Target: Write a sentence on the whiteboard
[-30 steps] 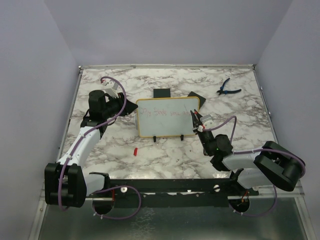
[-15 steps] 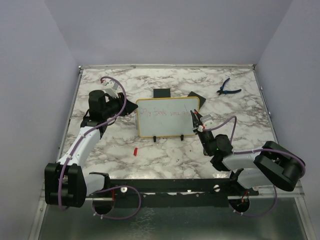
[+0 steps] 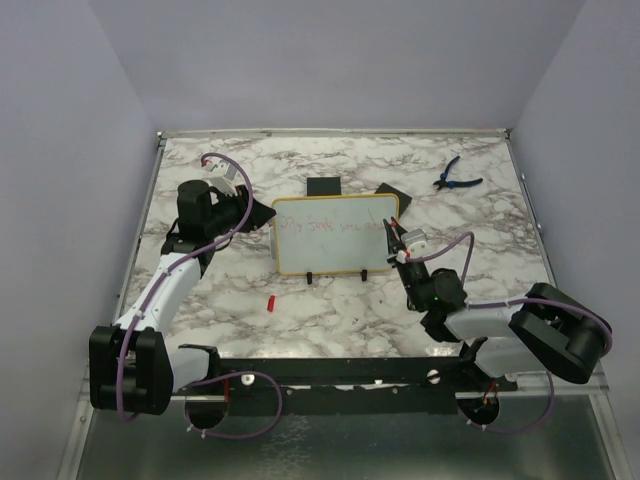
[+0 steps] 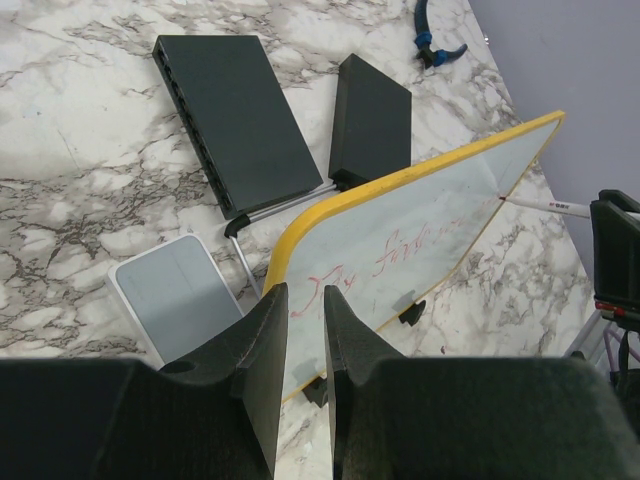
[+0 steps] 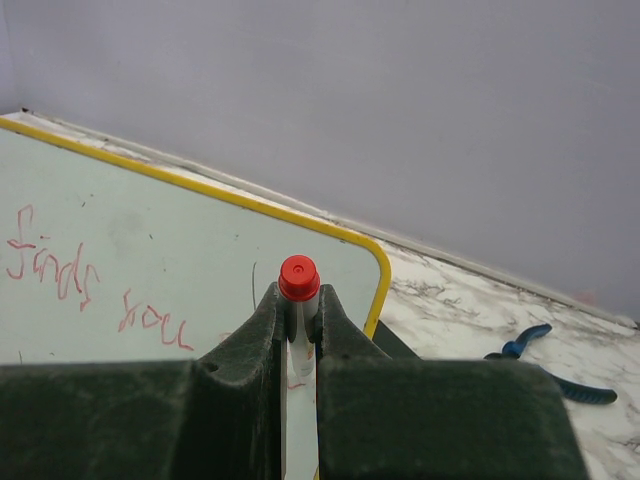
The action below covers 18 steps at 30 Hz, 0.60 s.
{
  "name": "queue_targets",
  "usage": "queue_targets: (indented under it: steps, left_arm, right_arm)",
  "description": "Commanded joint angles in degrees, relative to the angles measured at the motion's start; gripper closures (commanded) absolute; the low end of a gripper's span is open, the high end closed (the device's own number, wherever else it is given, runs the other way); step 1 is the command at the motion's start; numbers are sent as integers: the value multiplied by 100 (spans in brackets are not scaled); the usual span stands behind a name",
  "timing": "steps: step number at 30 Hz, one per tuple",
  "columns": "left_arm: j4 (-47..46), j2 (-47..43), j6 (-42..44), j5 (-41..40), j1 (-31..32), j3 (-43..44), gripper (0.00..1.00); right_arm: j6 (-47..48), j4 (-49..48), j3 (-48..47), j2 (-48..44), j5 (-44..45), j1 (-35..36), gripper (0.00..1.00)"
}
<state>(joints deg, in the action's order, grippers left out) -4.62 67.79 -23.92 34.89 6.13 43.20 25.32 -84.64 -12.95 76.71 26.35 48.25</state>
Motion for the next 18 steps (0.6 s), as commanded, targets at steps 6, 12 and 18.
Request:
queue_targets:
  steps: [6, 12, 18]
  left_arm:
    - [-66, -107, 98, 22, 37, -75, 78]
    - [-67, -130, 94, 27, 39, -75, 78]
    - [-66, -139, 92, 26, 41, -75, 78]
  right_arm:
    - [227, -263, -231, 2, 87, -44, 99]
    - [183, -204, -228, -21, 73, -44, 99]
    - [-2, 106, -38, -382, -136, -42, 99]
